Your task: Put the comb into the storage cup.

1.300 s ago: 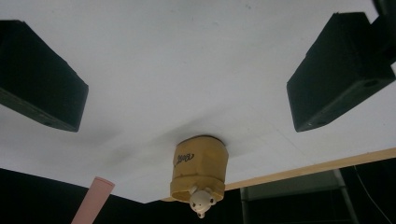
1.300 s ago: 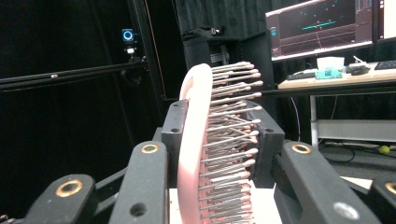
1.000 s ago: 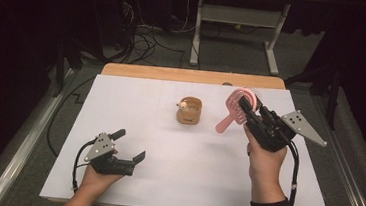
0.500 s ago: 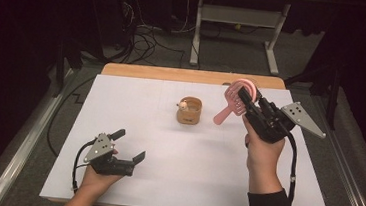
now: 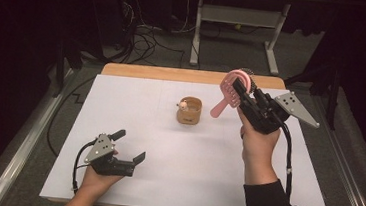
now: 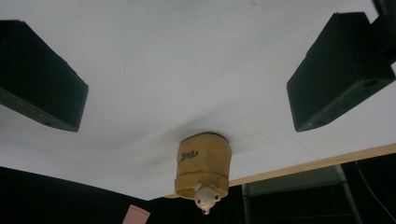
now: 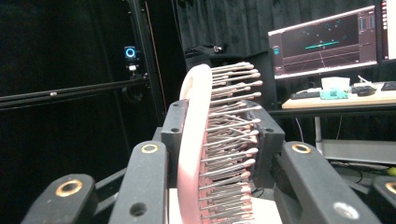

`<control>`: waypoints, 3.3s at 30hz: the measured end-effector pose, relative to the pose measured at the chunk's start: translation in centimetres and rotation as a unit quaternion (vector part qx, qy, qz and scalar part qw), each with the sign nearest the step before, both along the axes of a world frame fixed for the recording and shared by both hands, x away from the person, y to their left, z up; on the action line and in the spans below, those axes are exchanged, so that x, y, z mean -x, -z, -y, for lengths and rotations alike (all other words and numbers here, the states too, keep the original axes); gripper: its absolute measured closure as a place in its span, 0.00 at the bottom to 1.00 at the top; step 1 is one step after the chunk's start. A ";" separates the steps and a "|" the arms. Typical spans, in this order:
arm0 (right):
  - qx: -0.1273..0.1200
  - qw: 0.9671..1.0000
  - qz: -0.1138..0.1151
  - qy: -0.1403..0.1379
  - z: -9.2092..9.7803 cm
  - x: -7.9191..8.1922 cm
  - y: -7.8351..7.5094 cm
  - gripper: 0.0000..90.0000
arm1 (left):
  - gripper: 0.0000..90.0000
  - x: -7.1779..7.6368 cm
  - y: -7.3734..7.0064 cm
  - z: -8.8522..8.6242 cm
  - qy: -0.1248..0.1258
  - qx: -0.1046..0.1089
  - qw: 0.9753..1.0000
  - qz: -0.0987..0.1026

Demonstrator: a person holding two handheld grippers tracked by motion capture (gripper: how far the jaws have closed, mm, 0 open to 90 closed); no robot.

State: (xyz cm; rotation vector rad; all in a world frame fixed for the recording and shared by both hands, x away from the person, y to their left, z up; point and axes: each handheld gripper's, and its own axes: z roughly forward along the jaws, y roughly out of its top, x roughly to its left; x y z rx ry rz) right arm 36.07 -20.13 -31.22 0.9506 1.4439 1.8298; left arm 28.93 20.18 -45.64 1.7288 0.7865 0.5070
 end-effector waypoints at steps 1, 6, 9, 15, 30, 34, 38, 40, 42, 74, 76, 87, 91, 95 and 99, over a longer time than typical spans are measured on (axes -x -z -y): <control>0.000 1.000 0.000 0.000 -0.1 -0.1 -0.1 0.74 | 0.00 0.0 0.0 0.0 0.001 0.000 1.000 -0.001; 0.001 1.000 -0.002 -0.008 -0.9 -0.8 -0.3 0.74 | 0.00 0.0 0.0 -0.1 0.000 0.002 1.000 0.003; 0.006 1.000 0.001 -0.012 -1.5 -1.2 -0.4 0.74 | 0.00 0.0 -0.1 -0.1 0.001 0.002 1.000 0.004; 0.000 1.000 -0.002 -0.016 -2.5 -2.2 -0.3 0.74 | 0.00 0.0 0.1 0.1 0.009 0.000 1.000 0.002; -0.001 1.000 0.001 -0.019 -4.3 -3.9 -0.7 0.74 | 0.00 0.0 0.1 -0.1 0.010 0.009 1.000 0.003; 0.001 1.000 -0.001 -0.021 -5.0 -4.4 -0.9 0.74 | 0.00 0.0 0.0 -0.2 0.009 0.011 1.000 0.003; 0.006 1.000 -0.008 -0.027 -5.7 -4.9 -0.6 0.74 | 0.00 0.0 0.0 -0.3 0.010 0.013 1.000 0.004; 0.009 1.000 -0.010 -0.026 -6.0 -5.1 -0.3 0.74 | 0.00 0.0 0.0 -0.3 0.010 0.011 1.000 0.004; 0.013 1.000 -0.011 -0.024 -6.2 -5.4 0.0 0.74 | 0.00 -0.1 0.0 -0.3 0.010 0.008 1.000 0.001; 0.012 0.999 -0.048 -0.021 -8.1 -7.5 3.5 0.74 | 0.00 0.0 0.0 -0.2 0.013 0.012 1.000 0.001; 0.014 0.998 -0.050 -0.022 -8.2 -7.6 3.8 0.74 | 0.00 0.0 0.0 -0.2 0.013 0.011 1.000 0.001; 0.015 0.998 -0.058 -0.021 -8.6 -7.9 4.6 0.74 | 0.00 0.0 0.0 -0.3 0.011 0.015 1.000 0.001; 0.014 0.998 -0.063 -0.021 -8.6 -8.0 5.0 0.74 | 0.00 0.0 0.0 -0.3 0.012 0.014 1.000 0.002; 0.013 0.997 -0.066 -0.022 -8.7 -8.2 5.3 0.74 | 0.00 -0.1 0.0 -0.3 0.011 0.013 1.000 0.001; 0.012 0.997 -0.068 -0.021 -8.9 -8.2 5.4 0.74 | 0.00 0.0 0.0 -0.3 0.011 0.014 1.000 0.001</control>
